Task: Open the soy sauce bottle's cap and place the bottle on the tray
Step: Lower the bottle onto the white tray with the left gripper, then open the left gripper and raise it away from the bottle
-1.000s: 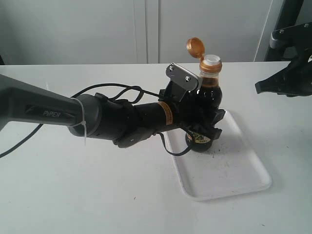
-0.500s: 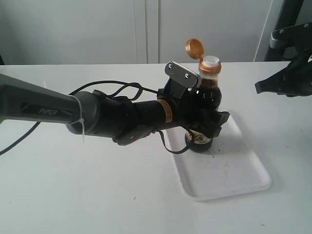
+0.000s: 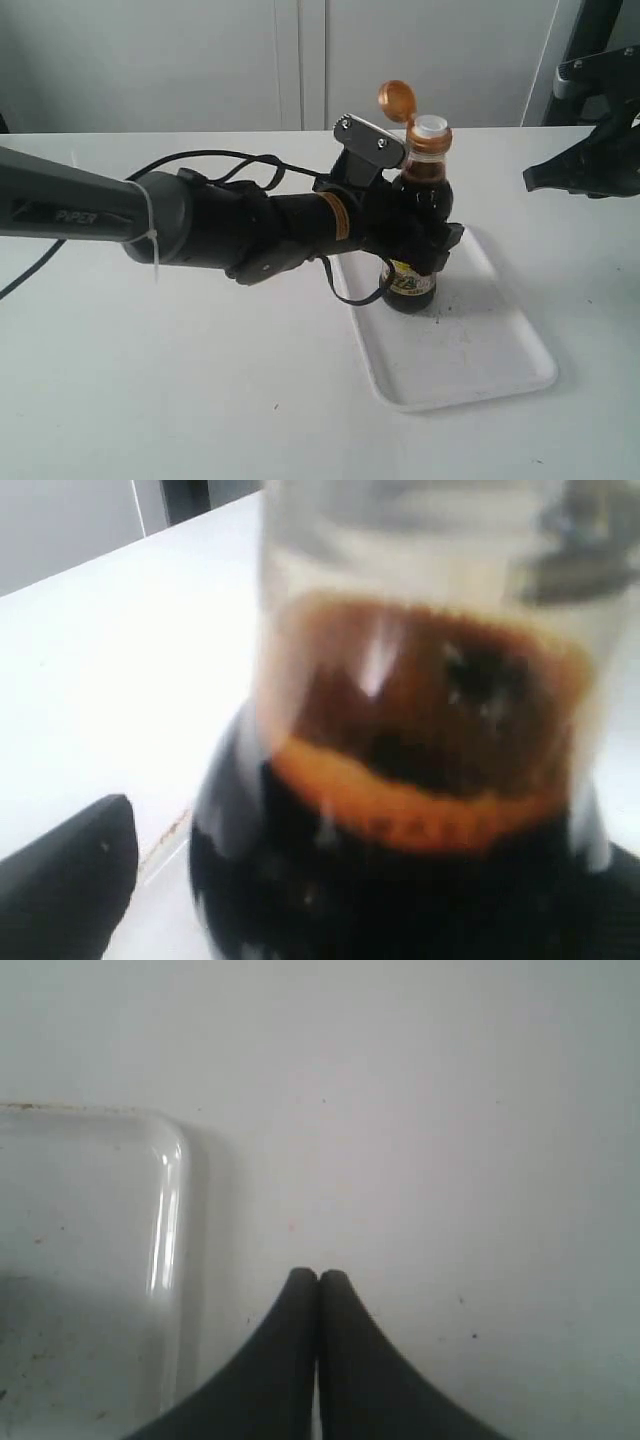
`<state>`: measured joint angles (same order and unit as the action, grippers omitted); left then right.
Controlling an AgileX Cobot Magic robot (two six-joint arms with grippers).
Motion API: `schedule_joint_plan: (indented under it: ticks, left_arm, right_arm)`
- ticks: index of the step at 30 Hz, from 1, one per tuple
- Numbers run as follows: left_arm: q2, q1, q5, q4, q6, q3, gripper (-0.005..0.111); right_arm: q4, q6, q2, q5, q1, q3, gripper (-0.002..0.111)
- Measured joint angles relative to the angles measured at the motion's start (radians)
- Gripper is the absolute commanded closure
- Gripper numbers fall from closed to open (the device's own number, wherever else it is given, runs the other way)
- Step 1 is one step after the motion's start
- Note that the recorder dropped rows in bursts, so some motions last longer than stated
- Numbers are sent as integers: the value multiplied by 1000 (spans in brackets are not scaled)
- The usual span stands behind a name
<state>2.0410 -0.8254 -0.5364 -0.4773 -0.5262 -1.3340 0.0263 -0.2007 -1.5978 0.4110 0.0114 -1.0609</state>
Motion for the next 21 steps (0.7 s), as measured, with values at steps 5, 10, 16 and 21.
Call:
schedule_joint_plan:
  ticks: [5, 10, 16, 21]
  left_arm:
    - [-33, 0, 6, -6, -19, 0, 4]
    - [-62, 0, 15, -11, -20, 0, 4]
    - [-115, 0, 25, -11, -20, 0, 3]
    - [-161, 0, 36, -17, -20, 0, 1]
  right_arm:
    - [2, 0, 0, -2, 0, 0, 108]
    - [6, 0, 0, -2, 0, 0, 108]
    - [23, 0, 0, -2, 0, 0, 108]
    - [23, 0, 0, -2, 0, 0, 108]
